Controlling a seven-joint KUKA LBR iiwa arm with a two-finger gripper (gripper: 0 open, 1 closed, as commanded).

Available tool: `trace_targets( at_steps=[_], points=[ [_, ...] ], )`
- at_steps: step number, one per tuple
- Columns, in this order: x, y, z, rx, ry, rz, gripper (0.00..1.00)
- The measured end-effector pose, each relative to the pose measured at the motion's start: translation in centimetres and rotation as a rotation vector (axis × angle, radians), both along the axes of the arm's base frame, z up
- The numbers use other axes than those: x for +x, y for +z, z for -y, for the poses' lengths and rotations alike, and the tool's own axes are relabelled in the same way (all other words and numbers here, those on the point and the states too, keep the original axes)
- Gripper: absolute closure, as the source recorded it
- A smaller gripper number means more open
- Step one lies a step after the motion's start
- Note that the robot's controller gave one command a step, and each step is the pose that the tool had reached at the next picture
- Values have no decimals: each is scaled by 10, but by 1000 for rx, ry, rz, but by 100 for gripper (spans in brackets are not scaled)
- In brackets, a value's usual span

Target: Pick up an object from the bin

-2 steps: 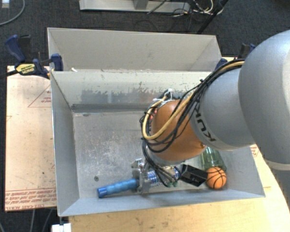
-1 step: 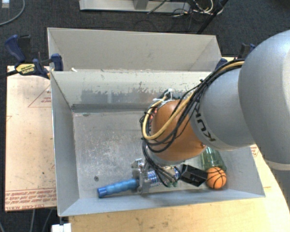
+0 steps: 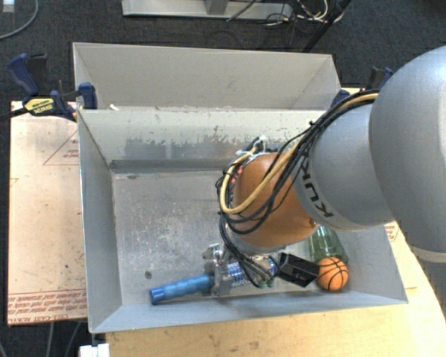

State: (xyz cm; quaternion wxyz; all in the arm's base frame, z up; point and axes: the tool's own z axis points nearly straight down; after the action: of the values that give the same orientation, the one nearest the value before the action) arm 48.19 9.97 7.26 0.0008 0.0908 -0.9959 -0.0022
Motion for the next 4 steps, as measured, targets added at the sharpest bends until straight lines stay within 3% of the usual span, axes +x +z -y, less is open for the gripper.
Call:
trace_targets(
  at_steps=[4],
  points=[
    [1,38,-1,1,-1,3,100]
  ],
)
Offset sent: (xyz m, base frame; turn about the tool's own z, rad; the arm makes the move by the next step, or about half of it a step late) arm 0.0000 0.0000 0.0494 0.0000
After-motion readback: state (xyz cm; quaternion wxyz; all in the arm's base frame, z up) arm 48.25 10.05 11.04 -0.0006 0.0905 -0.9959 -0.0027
